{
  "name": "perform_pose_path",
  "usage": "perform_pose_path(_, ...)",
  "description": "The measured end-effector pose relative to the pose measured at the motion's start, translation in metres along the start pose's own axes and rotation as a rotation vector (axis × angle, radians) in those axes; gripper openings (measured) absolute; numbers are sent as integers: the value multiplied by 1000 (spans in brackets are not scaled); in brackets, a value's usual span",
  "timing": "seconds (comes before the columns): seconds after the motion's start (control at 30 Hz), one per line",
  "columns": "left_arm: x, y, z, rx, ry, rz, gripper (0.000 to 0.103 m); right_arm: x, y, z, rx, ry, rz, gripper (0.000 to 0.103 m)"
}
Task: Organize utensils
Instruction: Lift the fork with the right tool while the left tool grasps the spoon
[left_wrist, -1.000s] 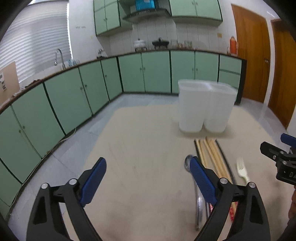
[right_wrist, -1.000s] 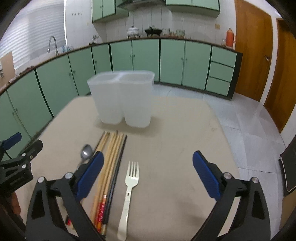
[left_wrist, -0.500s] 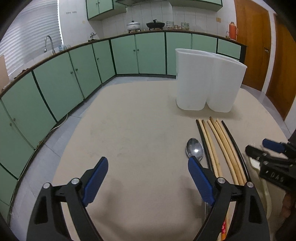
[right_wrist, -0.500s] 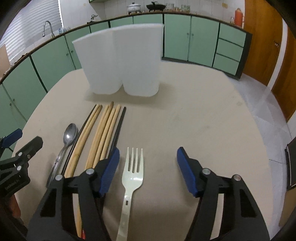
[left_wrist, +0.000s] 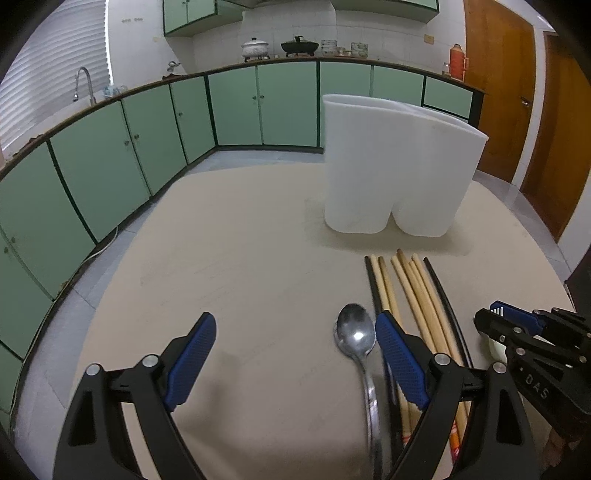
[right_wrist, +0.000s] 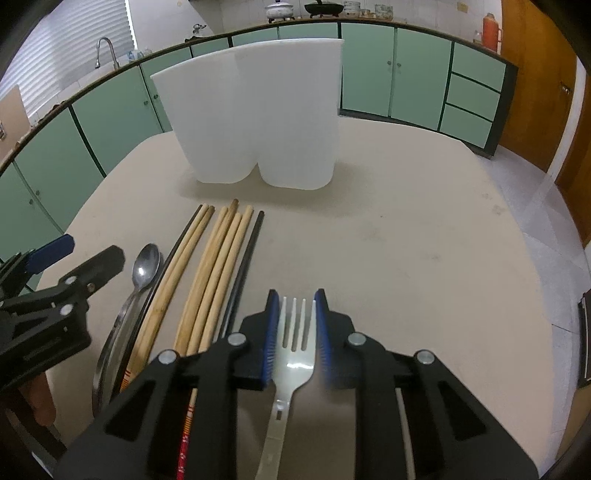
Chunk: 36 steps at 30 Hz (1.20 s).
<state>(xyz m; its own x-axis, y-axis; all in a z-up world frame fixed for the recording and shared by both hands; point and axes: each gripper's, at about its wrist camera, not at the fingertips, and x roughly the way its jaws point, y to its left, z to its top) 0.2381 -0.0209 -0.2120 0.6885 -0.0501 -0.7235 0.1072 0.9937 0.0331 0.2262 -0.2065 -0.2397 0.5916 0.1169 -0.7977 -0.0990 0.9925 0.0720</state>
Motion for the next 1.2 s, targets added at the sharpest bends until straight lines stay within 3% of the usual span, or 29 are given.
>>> perform_pose_path(0.4,25,-8,8,-35,37,-27,86,1,2,0,-13,-4,5,19)
perform_pose_path(0.57,26,0,8,-65,43,-44,76,0,4,-2,-13,-8,10,19)
perform_pose_path(0.73,29,-4,6,-40,77,-51,73,-1,2,-3,-3,-9,18,19)
perform_pose_path(0.93,32,-4,8,-45,101,-47,59,-3,-2,-2,0,-10,20,19)
perform_pose_path(1.0,31,-7,9,-37,98,-46,50,-4,-2,-2,5,-14,20,19)
perform_pose_path(1.13,28,-11,8,-16,89,-57,20,-6,-2,-3,3,-26,13,19)
perform_pose_path(1.2,28,-8,8,-28,87,-64,19,-7,-2,-3,5,-31,9,19)
